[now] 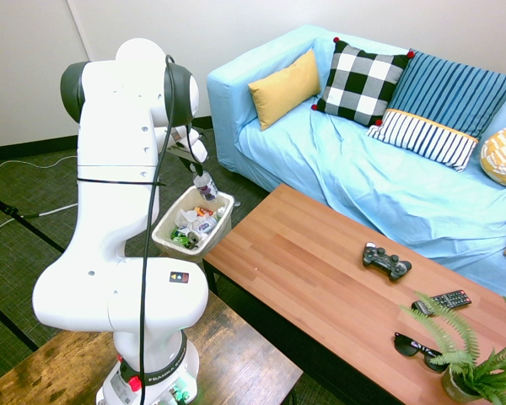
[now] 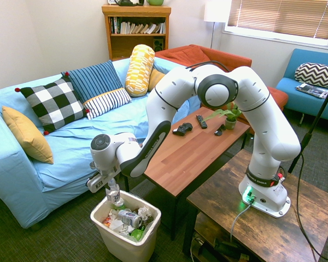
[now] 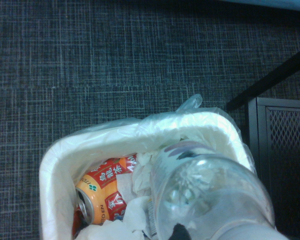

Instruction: Throw the bottle in the trash bin

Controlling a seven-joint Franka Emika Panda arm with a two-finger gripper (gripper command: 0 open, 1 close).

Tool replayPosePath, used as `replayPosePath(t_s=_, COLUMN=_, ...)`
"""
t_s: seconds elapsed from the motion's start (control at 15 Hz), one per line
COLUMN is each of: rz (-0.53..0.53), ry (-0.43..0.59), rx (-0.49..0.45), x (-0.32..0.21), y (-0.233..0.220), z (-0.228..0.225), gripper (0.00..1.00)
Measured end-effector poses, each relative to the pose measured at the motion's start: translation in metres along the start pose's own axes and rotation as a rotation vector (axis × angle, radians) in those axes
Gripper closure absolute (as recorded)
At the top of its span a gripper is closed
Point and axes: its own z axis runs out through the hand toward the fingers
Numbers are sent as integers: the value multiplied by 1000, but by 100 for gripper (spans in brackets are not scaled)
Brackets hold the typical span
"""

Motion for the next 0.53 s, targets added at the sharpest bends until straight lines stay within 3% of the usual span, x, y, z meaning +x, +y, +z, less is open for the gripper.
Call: replayPosePath(t_s=0.53, rz=8, ry=9, rx=-16, x=13, y=16, z=-8, gripper=0)
